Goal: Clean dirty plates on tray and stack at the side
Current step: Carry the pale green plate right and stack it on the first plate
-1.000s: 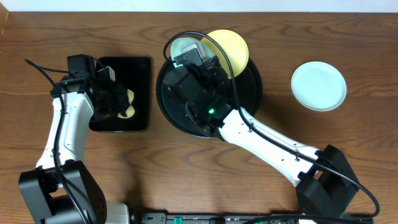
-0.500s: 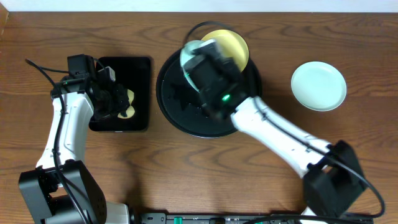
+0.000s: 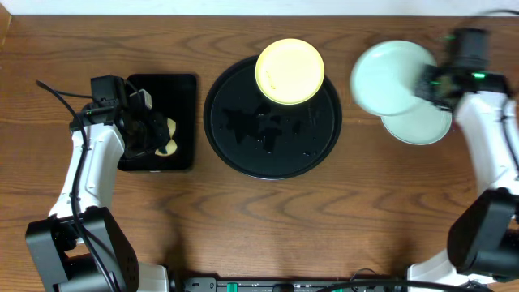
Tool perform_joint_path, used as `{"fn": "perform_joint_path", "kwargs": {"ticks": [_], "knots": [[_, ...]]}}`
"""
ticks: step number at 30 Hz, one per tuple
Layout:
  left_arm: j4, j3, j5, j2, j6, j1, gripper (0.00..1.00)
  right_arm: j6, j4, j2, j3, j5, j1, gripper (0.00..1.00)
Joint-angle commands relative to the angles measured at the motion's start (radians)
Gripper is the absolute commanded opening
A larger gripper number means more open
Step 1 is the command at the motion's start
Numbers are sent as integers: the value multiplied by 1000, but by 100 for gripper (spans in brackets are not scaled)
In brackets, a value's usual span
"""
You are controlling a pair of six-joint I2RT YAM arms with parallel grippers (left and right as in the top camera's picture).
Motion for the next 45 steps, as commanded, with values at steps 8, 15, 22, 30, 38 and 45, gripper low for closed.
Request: {"fn": "perform_joint_path", "kwargs": {"ticks": [8, 15, 22, 30, 38, 45], "knots": [[3, -9, -13, -7, 13, 0, 8, 27, 3, 135, 9, -120, -211, 16], [4, -9, -13, -7, 13, 0, 8, -14, 13, 146, 9, -211, -214, 54], [4, -9, -13, -7, 13, 0, 8, -272, 40, 146, 9, -543, -113, 53], [2, -9, -13, -7, 13, 0, 8, -360, 145, 159, 9, -440, 170, 52], [-2, -9, -13, -7, 13, 0, 8, -439, -64, 274, 388, -278, 357, 44], [-4, -9, -13, -7, 13, 0, 8, -472, -293, 590, 908, -238, 384, 51]]}}
